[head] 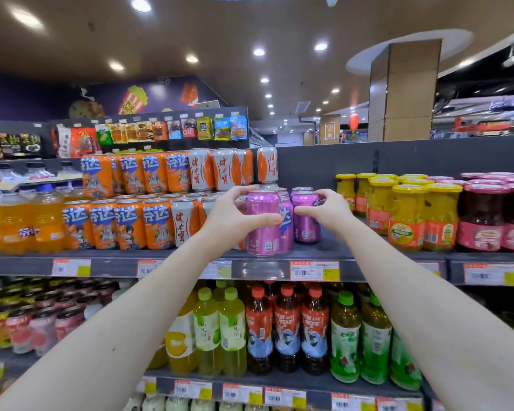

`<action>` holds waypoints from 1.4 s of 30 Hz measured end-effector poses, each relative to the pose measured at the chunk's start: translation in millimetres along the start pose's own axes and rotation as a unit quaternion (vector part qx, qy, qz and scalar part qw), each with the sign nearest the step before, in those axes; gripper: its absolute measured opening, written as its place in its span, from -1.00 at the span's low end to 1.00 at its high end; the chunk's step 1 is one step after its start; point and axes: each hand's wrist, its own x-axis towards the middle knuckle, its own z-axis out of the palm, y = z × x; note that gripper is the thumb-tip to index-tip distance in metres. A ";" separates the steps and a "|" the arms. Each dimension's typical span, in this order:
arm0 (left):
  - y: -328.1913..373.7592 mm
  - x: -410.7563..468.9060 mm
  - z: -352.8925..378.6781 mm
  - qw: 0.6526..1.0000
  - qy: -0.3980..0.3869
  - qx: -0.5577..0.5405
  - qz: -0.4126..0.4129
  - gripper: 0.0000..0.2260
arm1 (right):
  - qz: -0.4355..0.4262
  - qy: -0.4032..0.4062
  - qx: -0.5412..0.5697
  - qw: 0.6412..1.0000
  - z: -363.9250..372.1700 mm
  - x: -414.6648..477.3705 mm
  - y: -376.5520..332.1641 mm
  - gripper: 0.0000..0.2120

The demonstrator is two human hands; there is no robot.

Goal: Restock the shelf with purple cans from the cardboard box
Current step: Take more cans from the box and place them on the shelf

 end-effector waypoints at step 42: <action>33.8 6.5 20.2 0.985 0.033 0.134 0.105 -0.47 | -0.033 -0.077 0.041 0.996 -37.1 -79.5 -23.2 -0.48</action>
